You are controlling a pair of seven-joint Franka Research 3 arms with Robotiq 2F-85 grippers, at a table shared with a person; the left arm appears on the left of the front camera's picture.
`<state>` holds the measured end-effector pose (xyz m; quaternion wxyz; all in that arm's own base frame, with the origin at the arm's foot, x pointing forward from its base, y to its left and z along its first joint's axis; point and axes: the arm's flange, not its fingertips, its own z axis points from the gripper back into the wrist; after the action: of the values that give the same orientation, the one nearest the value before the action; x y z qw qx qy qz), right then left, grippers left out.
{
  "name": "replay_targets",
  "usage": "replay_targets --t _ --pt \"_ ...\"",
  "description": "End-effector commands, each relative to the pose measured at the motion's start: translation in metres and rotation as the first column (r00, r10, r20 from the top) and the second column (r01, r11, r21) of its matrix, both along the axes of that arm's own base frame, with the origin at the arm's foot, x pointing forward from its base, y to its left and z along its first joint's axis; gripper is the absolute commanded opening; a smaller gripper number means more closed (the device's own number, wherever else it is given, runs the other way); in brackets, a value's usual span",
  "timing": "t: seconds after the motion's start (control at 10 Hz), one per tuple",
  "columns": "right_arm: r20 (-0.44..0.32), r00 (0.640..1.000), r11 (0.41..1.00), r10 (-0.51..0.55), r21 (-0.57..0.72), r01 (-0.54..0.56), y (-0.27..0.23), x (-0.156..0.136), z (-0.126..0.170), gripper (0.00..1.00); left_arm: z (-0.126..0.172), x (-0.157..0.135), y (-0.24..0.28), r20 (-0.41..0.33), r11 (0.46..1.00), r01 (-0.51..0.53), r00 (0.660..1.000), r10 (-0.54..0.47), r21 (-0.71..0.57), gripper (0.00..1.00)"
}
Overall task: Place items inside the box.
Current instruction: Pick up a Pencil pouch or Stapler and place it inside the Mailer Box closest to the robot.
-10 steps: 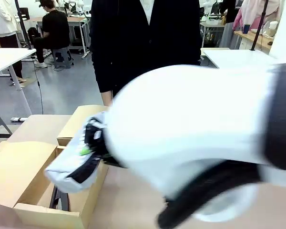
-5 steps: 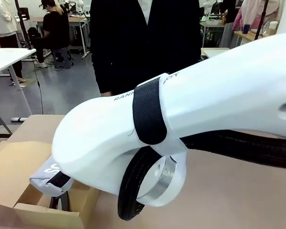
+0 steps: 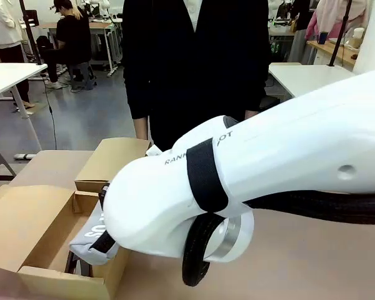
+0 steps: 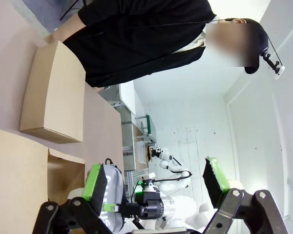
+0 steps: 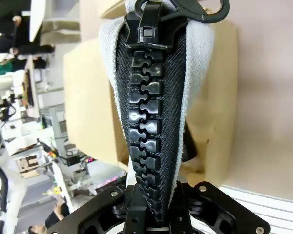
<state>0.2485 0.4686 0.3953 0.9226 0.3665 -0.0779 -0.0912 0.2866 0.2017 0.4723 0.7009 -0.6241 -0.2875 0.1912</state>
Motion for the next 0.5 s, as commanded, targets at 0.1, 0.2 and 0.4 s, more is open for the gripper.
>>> replay_targets --t 0.1,0.2,0.4 --pt "-0.042 0.999 1.0 -0.012 -0.029 0.011 0.068 0.016 0.008 0.05 -0.001 -0.003 -0.004 0.026 1.0 -0.003 1.0 0.003 -0.006 1.0" --pt "-0.054 0.999 0.999 -0.004 -0.053 0.001 0.074 0.017 0.003 0.05 -0.001 -0.003 -0.004 0.026 1.0 -0.003 1.0 0.003 -0.006 1.0" --pt "-0.038 0.999 0.997 0.024 -0.072 -0.026 0.093 0.02 -0.003 0.05 -0.001 -0.003 -0.004 0.026 1.0 -0.003 1.0 0.003 -0.006 1.0"
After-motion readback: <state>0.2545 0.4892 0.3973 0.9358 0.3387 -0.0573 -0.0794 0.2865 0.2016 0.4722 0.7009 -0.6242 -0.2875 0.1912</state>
